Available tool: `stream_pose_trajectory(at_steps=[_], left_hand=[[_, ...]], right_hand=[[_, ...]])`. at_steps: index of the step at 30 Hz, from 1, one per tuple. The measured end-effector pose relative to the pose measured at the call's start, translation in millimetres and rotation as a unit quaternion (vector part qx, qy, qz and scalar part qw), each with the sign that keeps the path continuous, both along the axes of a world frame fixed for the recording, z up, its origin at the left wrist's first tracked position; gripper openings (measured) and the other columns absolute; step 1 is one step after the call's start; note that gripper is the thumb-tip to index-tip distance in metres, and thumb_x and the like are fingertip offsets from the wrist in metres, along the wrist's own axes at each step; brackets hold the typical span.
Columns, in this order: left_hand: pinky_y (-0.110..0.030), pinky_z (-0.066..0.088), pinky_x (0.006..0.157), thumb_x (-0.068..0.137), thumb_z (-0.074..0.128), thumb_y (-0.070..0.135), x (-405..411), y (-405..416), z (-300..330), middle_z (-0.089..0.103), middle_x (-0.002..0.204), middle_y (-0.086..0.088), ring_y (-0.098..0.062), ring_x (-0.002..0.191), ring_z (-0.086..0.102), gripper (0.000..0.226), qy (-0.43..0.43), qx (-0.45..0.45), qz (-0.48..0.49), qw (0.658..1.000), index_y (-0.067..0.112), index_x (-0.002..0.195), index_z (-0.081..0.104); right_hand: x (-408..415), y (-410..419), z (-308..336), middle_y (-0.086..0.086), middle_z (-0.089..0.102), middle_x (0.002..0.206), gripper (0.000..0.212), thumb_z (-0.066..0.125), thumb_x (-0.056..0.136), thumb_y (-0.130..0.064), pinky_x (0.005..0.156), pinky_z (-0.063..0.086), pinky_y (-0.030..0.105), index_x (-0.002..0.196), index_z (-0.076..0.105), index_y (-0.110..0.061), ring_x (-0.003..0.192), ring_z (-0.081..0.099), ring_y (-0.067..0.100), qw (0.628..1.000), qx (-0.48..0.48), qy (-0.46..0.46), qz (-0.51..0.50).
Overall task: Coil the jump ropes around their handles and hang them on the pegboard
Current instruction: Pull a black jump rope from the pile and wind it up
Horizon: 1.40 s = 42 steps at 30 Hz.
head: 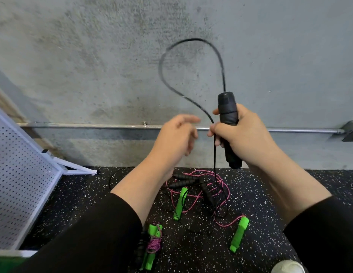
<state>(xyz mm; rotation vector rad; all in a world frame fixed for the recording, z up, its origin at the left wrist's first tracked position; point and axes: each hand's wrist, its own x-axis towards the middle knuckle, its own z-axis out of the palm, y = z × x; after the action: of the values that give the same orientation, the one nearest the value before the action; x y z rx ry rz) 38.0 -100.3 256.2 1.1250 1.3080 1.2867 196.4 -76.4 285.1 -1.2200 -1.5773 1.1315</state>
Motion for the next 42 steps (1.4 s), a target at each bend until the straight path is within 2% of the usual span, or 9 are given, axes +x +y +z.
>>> stream_pose_trajectory(at_steps=[3, 6, 12, 18, 22, 24, 28, 32, 42], left_hand=[[-0.021, 0.039, 0.052, 0.101, 0.058, 0.024, 7, -6, -16, 0.061, 0.076, 0.007, -0.005, 0.052, 0.047, 0.015, 0.211, -0.066, -0.137, 0.966, 0.028, 0.111, 0.068], [-0.019, 0.035, 0.049, 0.102, 0.059, 0.031, 21, -11, -24, 0.056, 0.073, 0.007, -0.004, 0.053, 0.044, 0.013, 0.253, -0.058, -0.197, 0.945, 0.024, 0.101, 0.07], [-0.027, 0.04, 0.056, 0.104, 0.051, 0.021, 18, -3, -17, 0.059, 0.07, 0.007, -0.012, 0.061, 0.052, 0.024, 0.179, 0.003, -0.08, 0.981, 0.024, 0.086, 0.066], [-0.028, 0.039, 0.054, 0.107, 0.046, 0.014, 10, -2, -9, 0.056, 0.069, 0.001, -0.014, 0.059, 0.05, 0.024, -0.024, 0.025, -0.046, 0.998, 0.013, 0.093, 0.065], [-0.03, 0.044, 0.056, 0.104, 0.051, 0.015, 6, 1, -10, 0.061, 0.077, -0.002, -0.017, 0.066, 0.054, 0.017, -0.033, 0.021, -0.035, 0.999, 0.015, 0.102, 0.068], [-0.029, 0.048, 0.063, 0.1, 0.053, 0.013, 2, 5, -16, 0.067, 0.092, 0.001, -0.013, 0.073, 0.059, 0.021, 0.081, 0.004, -0.036, 0.996, 0.018, 0.115, 0.068], [-0.03, 0.039, 0.108, 0.105, 0.05, 0.029, -2, 4, -40, 0.048, 0.153, -0.006, -0.021, 0.134, 0.051, 0.053, 0.467, -0.097, -0.183, 0.859, 0.017, 0.155, 0.037], [-0.035, 0.043, 0.086, 0.107, 0.046, 0.037, 2, -4, -67, 0.059, 0.139, -0.011, -0.03, 0.12, 0.057, 0.042, 0.546, -0.186, -0.292, 0.763, 0.011, 0.139, 0.05], [-0.03, 0.038, 0.115, 0.103, 0.056, 0.035, 15, 1, -64, 0.052, 0.151, 0.005, -0.008, 0.134, 0.052, 0.053, 0.243, -0.079, -0.285, 0.924, 0.03, 0.154, 0.04]], right_hand=[[0, -2, 9, 0.014, 0.072, 0.075, 0.03, 0.065, 0.087, 0.003, 0.056, 0.048, 0.029, 0.109, 0.058, -0.016, 0.055, 0.055, 0.02, 0.996, -0.003, 0.087, -0.001], [0, -5, 15, 0.011, 0.072, 0.076, 0.029, 0.064, 0.09, 0.002, 0.056, 0.048, 0.027, 0.113, 0.057, -0.014, 0.054, 0.053, 0.018, 0.993, 0.003, 0.12, 0.004], [13, 3, 4, 0.009, 0.075, 0.105, 0.028, 0.068, 0.09, -0.002, 0.057, 0.052, 0.033, 0.113, 0.059, -0.015, 0.061, 0.065, 0.02, 1.0, 0.004, 0.028, -0.01], [11, 3, -16, 0.007, 0.077, 0.08, 0.028, 0.07, 0.085, -0.005, 0.064, 0.056, 0.041, 0.102, 0.06, -0.024, 0.063, 0.072, 0.019, 0.965, -0.036, -0.237, 0.101], [5, 6, -13, 0.01, 0.075, 0.074, 0.031, 0.064, 0.083, 0.001, 0.06, 0.054, 0.042, 0.101, 0.056, -0.024, 0.057, 0.07, 0.018, 0.978, -0.028, -0.198, 0.053], [6, 8, -9, 0.01, 0.074, 0.073, 0.026, 0.062, 0.083, 0.001, 0.06, 0.051, 0.038, 0.101, 0.056, -0.016, 0.052, 0.067, 0.015, 0.983, -0.023, -0.182, 0.034], [10, 8, -3, 0.004, 0.073, 0.067, 0.022, 0.058, 0.084, 0.002, 0.05, 0.047, 0.022, 0.102, 0.054, -0.011, 0.046, 0.06, 0.01, 0.988, -0.025, -0.153, 0.012], [15, 8, -2, 0.002, 0.072, 0.064, 0.026, 0.058, 0.086, 0.003, 0.044, 0.043, 0.016, 0.101, 0.054, -0.018, 0.043, 0.057, 0.008, 0.989, -0.039, -0.14, -0.006], [13, 5, 3, 0.012, 0.073, 0.072, 0.027, 0.061, 0.087, 0.004, 0.051, 0.046, 0.029, 0.112, 0.054, -0.004, 0.054, 0.062, 0.02, 0.999, -0.039, 0.008, 0.005]])
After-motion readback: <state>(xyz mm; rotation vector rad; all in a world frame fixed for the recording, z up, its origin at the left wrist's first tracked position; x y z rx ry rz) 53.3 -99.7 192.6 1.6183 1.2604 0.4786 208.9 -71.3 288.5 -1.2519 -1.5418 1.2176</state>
